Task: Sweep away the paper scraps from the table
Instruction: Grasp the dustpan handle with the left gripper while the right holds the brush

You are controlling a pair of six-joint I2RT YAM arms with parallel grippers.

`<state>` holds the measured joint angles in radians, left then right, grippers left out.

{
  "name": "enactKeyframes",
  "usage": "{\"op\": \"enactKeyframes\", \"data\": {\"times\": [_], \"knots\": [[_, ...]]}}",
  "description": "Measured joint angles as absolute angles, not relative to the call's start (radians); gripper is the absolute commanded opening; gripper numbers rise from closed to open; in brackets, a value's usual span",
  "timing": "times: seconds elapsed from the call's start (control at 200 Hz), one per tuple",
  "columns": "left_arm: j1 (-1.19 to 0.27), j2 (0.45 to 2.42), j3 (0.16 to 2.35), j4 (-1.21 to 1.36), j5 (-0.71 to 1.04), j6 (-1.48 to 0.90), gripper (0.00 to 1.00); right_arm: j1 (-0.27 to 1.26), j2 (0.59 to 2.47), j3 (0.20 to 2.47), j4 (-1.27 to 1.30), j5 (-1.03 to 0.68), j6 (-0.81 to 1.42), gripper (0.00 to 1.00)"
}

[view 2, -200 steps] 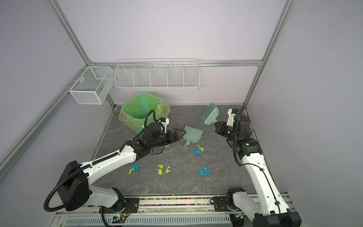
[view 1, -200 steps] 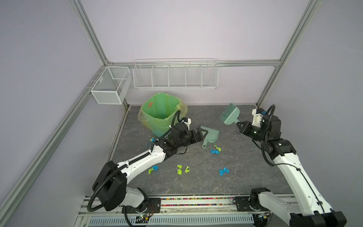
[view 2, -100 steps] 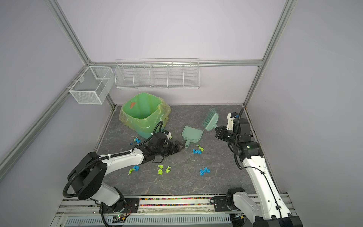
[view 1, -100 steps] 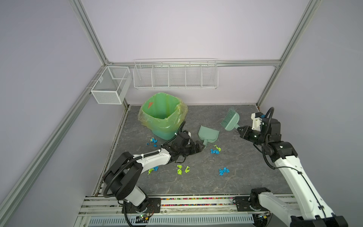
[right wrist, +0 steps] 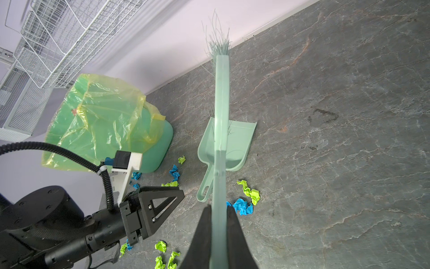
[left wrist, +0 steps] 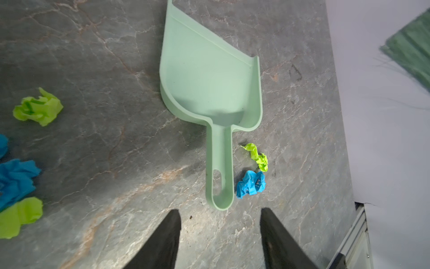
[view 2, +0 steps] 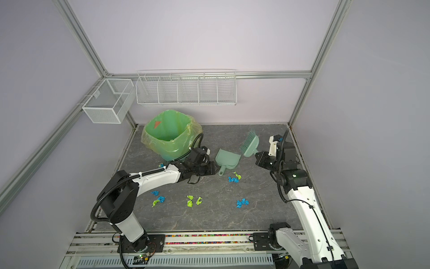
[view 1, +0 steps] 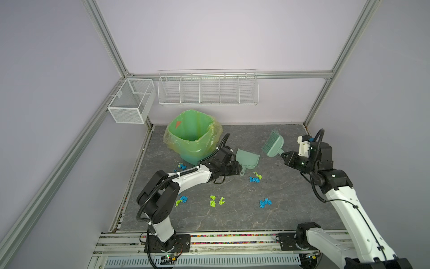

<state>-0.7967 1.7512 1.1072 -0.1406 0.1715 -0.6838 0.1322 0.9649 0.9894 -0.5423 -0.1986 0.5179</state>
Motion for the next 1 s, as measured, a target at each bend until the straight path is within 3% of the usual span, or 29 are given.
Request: {"op": "enactKeyframes", "data": {"times": [0.315,1.0], "knots": [[-0.8,1.825,1.169,-0.208,0.153,-0.631,0.39,0.132,0.962,0.988,-0.543,-0.198,0.518,0.07],[-0.854,1.876,1.238,-0.272,0.041,-0.569,0.35,0.132,0.933,0.972,-0.543,-0.199,0.518,0.06]]}}
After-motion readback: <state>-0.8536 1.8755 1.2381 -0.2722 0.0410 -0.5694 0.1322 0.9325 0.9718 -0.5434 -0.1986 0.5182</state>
